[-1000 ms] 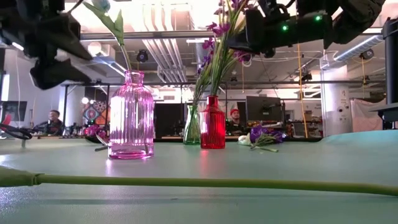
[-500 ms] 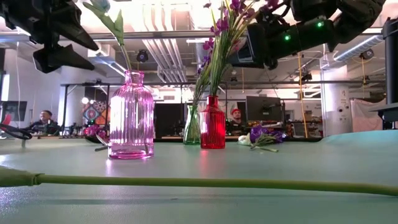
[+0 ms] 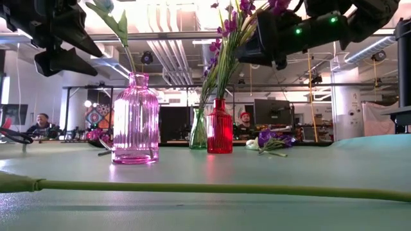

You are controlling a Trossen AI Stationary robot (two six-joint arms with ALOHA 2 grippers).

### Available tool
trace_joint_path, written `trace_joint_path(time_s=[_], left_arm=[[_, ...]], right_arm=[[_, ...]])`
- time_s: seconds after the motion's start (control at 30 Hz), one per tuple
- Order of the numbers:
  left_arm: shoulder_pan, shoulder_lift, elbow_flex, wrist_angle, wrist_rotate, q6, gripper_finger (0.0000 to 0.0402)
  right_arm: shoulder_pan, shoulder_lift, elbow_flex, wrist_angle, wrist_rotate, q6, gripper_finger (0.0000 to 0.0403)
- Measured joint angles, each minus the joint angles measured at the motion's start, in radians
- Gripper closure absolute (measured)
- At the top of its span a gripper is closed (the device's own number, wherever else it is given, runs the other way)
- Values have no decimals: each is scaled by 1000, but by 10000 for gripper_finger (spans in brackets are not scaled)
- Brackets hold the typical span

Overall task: Sort flowers into vase by color
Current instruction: Put the bottom pink flower into the red vase

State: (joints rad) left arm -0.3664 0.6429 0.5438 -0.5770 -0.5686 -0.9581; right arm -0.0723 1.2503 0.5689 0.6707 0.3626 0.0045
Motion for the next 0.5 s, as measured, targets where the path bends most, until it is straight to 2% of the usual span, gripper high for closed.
trace_joint_path(time_s=[0.27, 0.5], left_arm=[[0, 7, 0, -1, 0, 6, 170], [0, 10, 0, -1, -22, 24, 170]], right_arm=[[2, 40, 84, -45, -72, 27, 248], [-3, 94, 186, -168, 9, 28, 327]])
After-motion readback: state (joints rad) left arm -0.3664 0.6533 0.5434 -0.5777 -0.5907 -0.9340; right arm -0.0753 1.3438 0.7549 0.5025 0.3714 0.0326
